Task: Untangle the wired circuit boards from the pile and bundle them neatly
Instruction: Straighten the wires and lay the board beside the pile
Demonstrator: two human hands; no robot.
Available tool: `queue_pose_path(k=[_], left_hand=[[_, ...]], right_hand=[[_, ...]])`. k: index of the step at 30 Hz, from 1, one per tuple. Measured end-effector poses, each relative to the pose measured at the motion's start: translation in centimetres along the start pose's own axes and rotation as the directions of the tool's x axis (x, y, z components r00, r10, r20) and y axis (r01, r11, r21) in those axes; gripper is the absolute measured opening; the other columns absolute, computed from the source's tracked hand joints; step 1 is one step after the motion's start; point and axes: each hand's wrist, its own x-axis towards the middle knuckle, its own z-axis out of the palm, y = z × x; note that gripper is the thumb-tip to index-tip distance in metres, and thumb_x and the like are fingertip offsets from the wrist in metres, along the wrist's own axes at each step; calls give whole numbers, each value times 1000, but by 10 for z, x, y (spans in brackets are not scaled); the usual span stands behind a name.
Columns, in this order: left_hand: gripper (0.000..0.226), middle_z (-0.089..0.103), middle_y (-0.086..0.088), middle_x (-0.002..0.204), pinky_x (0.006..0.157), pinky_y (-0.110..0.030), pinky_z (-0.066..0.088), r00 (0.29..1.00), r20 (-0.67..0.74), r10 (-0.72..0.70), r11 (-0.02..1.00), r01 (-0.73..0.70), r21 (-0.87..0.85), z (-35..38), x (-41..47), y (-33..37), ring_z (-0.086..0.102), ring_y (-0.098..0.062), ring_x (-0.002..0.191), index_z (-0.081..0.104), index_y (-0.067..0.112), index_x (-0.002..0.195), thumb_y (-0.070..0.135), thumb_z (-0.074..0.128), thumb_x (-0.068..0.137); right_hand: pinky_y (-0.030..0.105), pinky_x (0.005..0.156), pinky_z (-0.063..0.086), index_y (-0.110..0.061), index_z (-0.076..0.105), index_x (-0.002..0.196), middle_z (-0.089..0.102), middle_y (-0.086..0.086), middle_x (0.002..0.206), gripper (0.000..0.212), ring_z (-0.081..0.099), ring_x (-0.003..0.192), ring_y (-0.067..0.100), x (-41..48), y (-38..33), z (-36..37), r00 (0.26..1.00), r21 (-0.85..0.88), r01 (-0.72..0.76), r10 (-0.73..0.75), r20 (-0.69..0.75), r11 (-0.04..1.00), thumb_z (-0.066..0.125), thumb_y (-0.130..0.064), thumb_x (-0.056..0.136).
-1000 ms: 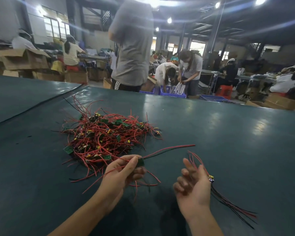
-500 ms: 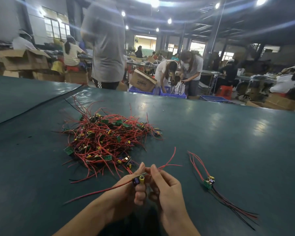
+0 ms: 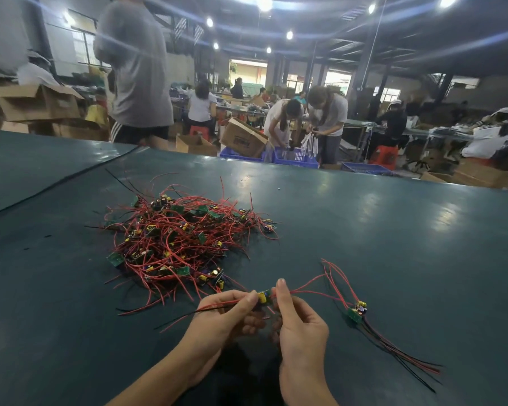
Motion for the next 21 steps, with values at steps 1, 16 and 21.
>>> queue_pose_path(k=[1,16,21], left_hand=[[29,68,-9,71,60,-24,52,1000,-6,24,999,-24,37,-1,0,0,64,-15,62,75,9,80,35,74,67],[30,70,-18,70,52,-23,50,986,-43,161,973,-151,173,-8,6,4,64,-20,57,76,8,76,37,74,67],[27,70,-18,69,52,-24,51,983,-45,179,975,-171,144,-8,6,5,64,-20,56,76,9,74,35,73,67]], right_hand=[[30,56,53,-14,78,65,71,8,63,20,65,59,20,-2,1,1,1000,-18,14,-14,19,1000,77,-33,73],[15,31,23,-14,65,68,54,-5,53,16,32,33,4,29,-31,-21,972,215,-111,151,-179,970,76,-13,79],[16,33,21,-16,66,70,54,-8,55,16,27,35,5,30,-35,-28,977,210,-53,95,-193,976,75,-22,81]])
